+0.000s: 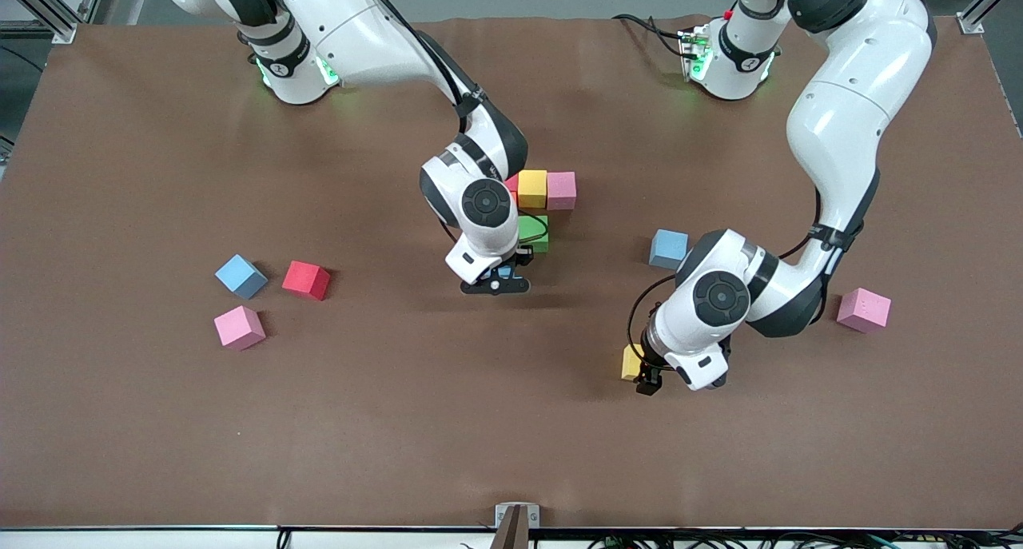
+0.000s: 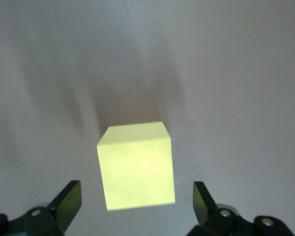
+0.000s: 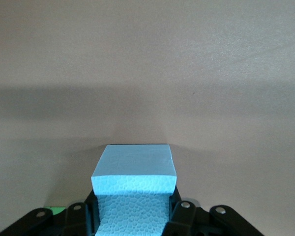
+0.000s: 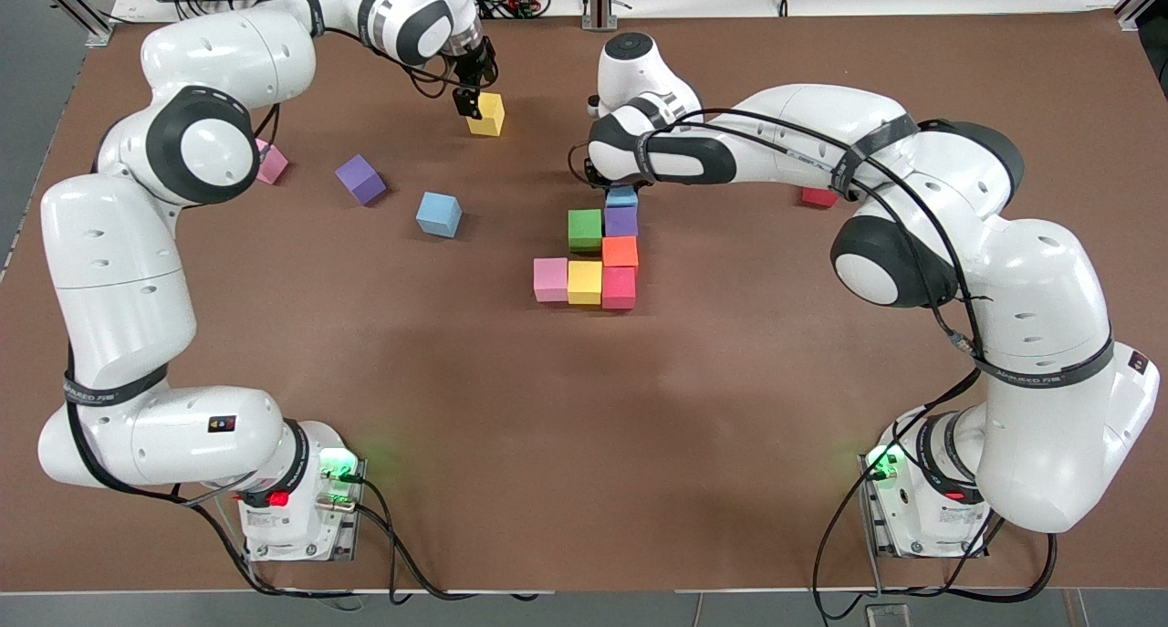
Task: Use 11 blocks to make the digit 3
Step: 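Set blue below purple while the left gripper grasps the yellow block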
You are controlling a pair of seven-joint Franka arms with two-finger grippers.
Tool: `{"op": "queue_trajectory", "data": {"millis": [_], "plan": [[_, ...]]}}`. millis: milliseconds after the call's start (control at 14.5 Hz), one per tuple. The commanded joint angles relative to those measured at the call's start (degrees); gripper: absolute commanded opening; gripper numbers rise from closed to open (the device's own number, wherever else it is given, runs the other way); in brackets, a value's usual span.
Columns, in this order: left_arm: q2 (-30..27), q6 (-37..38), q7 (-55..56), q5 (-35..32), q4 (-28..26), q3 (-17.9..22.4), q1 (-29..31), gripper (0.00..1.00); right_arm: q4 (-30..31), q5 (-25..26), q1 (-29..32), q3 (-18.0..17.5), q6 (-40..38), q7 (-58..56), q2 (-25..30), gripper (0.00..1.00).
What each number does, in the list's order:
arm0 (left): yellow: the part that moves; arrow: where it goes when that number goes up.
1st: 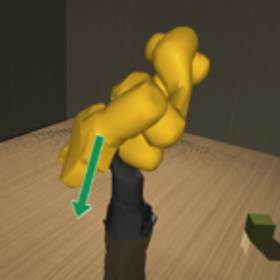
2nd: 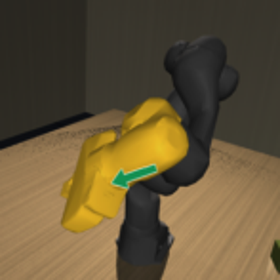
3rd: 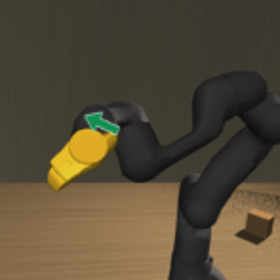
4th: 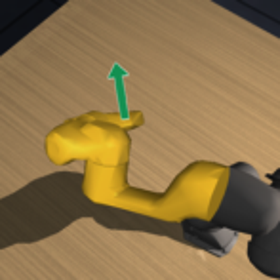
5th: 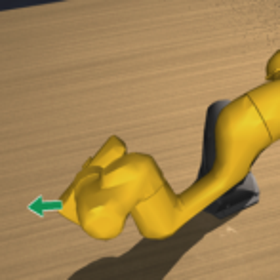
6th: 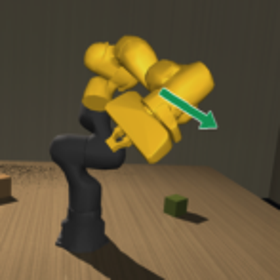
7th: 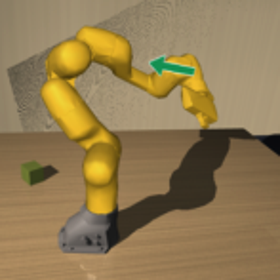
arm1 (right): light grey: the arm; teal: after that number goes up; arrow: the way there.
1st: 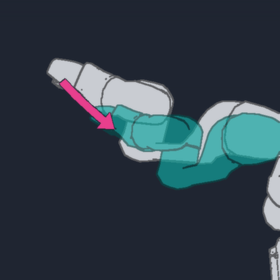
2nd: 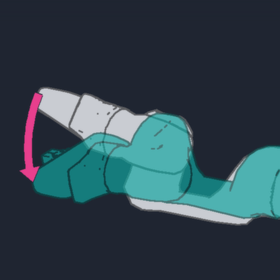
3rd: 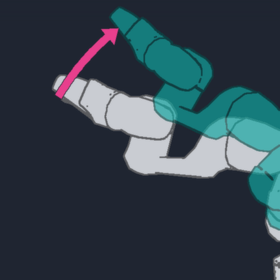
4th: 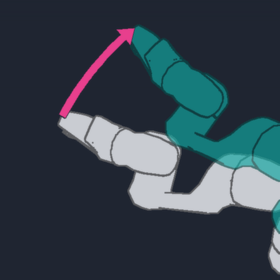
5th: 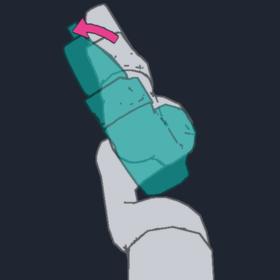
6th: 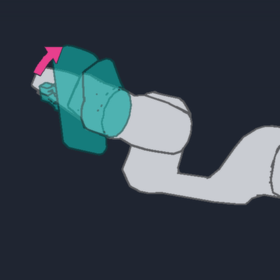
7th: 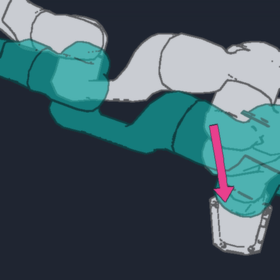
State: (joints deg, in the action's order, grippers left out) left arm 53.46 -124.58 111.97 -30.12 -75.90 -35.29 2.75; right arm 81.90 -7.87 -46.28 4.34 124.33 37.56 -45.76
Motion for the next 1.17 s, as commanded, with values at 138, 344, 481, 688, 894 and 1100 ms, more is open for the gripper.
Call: {"op": "queue_trajectory", "data": {"millis": [138, 344, 481, 688, 894, 1100], "plan": [[1.73, -1.19, 2.29, 1.55, 1.9, 1.98, -0.73, 1.0, -0.78, -0.3, -0.65, 0.32, 0.91, -0.73, -1.09, 0.21], [2.43, -2.5, 2.73, 1.73, 1.81, 2.95, -0.81, 1.0, -0.78, -0.39, -0.74, 0.32, 1.44, -0.64, -1.35, 0.23], [3.31, -3.91, 3.17, 1.73, 1.63, 2.95, -0.82, 0.98, -0.78, -0.39, -0.74, 0.32, 1.44, -0.64, -1.35, 0.24], [3.05, -3.92, 3.08, 1.55, 0.93, 3.04, -0.9, 0.6, -0.78, -0.39, -0.65, 0.32, 1.36, -0.64, -1.35, 0.35], [2.0, -2.61, 3.43, 1.73, 0.05, 2.86, -0.9, 0.3, -1.04, -0.65, -0.57, 0.32, 0.92, -0.47, -1.18, 1.0], [0.6, 0.21, 6.93, 2.25, -1.08, 0.67, -0.29, 0.16, -1.22, -0.74, -0.3, 0.14, -0.31, 0.06, -0.3, 1.0]]}}
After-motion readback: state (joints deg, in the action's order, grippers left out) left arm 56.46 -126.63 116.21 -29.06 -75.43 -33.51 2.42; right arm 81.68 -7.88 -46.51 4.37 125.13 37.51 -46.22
